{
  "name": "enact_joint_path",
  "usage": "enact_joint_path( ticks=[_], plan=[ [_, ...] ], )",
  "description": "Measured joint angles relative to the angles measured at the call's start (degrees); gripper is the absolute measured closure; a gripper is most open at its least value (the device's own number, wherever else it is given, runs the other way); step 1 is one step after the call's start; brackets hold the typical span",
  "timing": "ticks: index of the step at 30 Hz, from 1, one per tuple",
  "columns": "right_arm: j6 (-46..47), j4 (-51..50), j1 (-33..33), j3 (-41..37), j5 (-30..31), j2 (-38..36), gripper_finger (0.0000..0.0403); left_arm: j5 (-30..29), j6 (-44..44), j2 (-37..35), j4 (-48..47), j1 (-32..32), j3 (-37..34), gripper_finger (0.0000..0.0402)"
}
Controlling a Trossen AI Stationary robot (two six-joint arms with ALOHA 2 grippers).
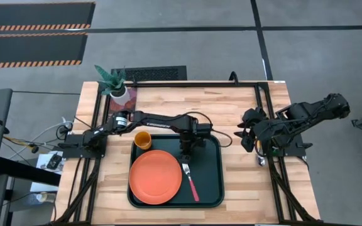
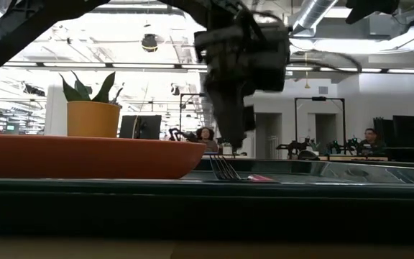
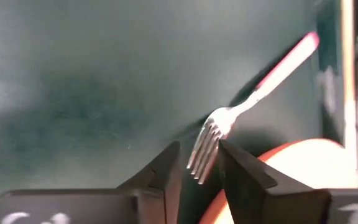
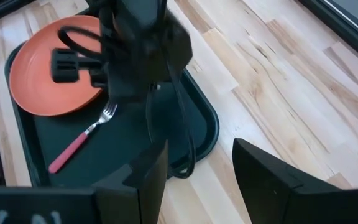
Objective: Pick and place plate/cup/fork/spoon on tray
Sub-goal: Put the pink fork on the black serving tray
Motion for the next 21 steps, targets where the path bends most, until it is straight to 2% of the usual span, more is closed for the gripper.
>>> enact_joint_path(
  ticks=[3,7,8,12,15,19,21],
  plan=[
    [1.14,-1.73,-0.18,0.01,0.02,1.24,0.0198,1.04,-0.70,-0.01,-5.73,1.18,6.17,0.0300],
    [1.82,-2.82,0.06,-0.91,-0.12,4.68,0.0198,0.77,0.70,-0.09,-19.12,3.06,18.29,0.0298],
    [1.57,-1.86,0.30,-1.82,-0.25,5.45,0.0198,0.88,0.71,-0.85,-21.03,3.57,19.39,0.0299],
    [-4.02,5.39,-0.49,-6.16,-5.91,7.94,0.0198,1.77,-4.17,-11.68,-21.59,5.90,12.31,0.0306],
    [-11.91,15.56,-3.43,-9.59,-12.06,10.19,0.0198,-2.27,-10.11,-18.45,-21.67,6.58,10.75,0.0310],
    [-22.91,31.53,-9.49,-11.76,-23.58,14.92,0.0198,-8.93,-17.91,-26.22,-15.90,5.47,10.40,0.0312],
    [-26.57,36.39,-12.09,-12.14,-29.32,18.53,0.0198,-12.55,-21.63,-29.58,-12.80,4.24,10.42,0.0312]
  ],
)
